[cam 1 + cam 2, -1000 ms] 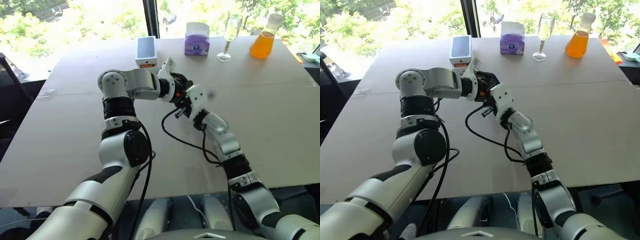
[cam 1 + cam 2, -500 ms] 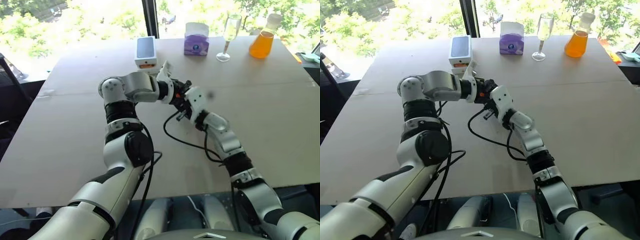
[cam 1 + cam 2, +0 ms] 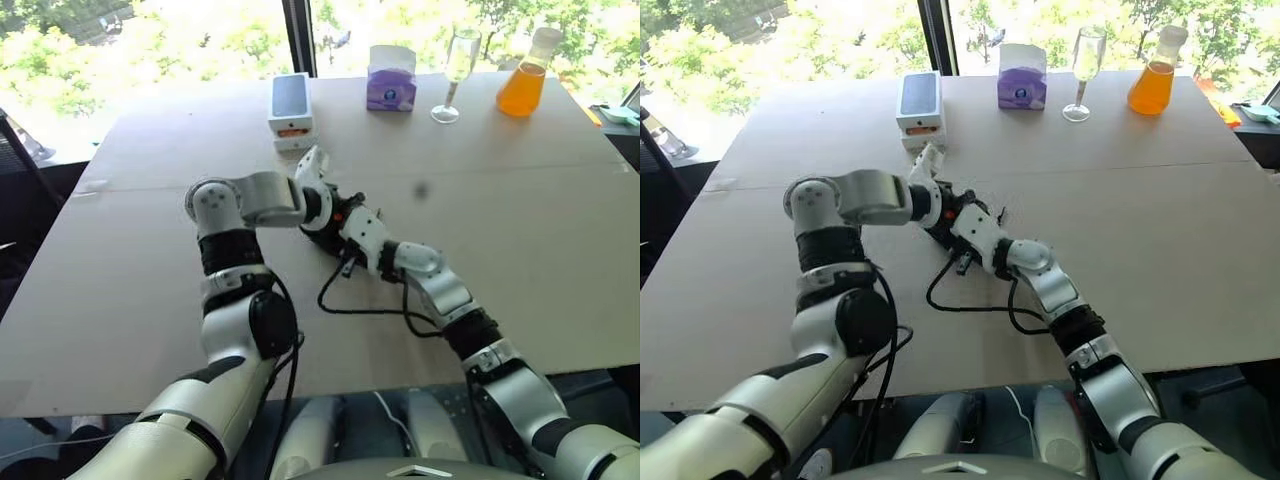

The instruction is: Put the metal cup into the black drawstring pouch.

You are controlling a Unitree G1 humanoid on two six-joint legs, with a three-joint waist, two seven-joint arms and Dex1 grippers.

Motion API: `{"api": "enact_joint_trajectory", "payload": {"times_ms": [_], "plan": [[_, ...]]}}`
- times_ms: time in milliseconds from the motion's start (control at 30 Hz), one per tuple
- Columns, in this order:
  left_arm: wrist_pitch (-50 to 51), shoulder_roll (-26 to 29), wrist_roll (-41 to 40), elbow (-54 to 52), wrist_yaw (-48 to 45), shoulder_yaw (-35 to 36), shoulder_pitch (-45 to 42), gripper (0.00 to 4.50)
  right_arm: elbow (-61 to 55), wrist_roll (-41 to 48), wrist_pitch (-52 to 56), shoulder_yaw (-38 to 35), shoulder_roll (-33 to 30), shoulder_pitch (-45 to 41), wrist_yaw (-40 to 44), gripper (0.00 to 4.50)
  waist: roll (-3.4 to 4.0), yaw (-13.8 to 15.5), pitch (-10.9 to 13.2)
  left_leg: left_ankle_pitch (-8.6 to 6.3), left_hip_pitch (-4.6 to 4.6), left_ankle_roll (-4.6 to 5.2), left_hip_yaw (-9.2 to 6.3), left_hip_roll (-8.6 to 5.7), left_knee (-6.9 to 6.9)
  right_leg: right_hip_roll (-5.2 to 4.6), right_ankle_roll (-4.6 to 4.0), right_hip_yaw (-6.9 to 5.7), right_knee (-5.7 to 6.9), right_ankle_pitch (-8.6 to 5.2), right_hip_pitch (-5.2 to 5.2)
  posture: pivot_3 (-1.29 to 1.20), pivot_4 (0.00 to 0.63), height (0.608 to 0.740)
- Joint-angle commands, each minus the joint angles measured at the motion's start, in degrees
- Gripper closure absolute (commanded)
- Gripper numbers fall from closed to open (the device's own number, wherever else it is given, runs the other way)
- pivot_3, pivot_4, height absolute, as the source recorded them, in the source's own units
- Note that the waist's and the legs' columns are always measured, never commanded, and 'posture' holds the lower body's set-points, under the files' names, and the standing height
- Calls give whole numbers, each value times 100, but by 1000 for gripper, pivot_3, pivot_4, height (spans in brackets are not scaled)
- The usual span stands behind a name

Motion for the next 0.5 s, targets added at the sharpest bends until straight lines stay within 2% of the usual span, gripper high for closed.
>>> {"api": "enact_joint_trajectory", "payload": {"times_ms": [33, 67, 133, 200, 367, 500], "plan": [[-279, 147, 248, -841, -1022, -686, 475, 4500, -597, -165, 92, -65, -248, 74, -125, 2152, 1, 27, -1, 0, -1, 0, 0, 0, 0, 2, 0, -1, -1, 0, 0, 0, 150, 740], [-638, 201, 319, -1056, -1518, -864, 694, 4500, -876, -94, 316, -88, -355, 193, -25, 1707, 1, 37, -1, 0, 0, 0, 0, -1, 1, 9, 0, -3, -1, 0, 1, 0, 150, 740], [-1240, 376, 571, -1376, -2366, -1267, 1023, 4500, -1386, 15, 760, -120, -551, 385, 125, 1707, 1, 47, -1, 0, 2, 0, -2, -1, 2, 9, 0, -6, -4, 0, 6, 0, 150, 740], [-1414, 804, 909, -1326, -2927, -1691, 1116, 4500, -2292, 177, 1559, -394, -789, 581, 75, 1707, 2, 59, -1, 0, 3, 0, -4, -1, 2, 11, -1, -7, -5, 0, 6, 0, 150, 740], [-1782, 1453, 1460, -947, -3948, -2204, 959, 4500, -3926, 703, 3045, -730, -1101, 905, 87, 1707, 4, 50, -3, 0, 8, 0, -6, 1, -4, 6, -2, -5, -3, 0, 6, 0, 150, 740], [-1919, 1714, 1801, -882, -4553, -2532, 914, 4500, -4693, 1207, 3649, -862, -1242, 1106, 172, 1707, 3, 89, -3, -1, 7, 0, -8, 1, -11, 1, -1, -7, -9, 0, 6, 0, 150, 740]]}}
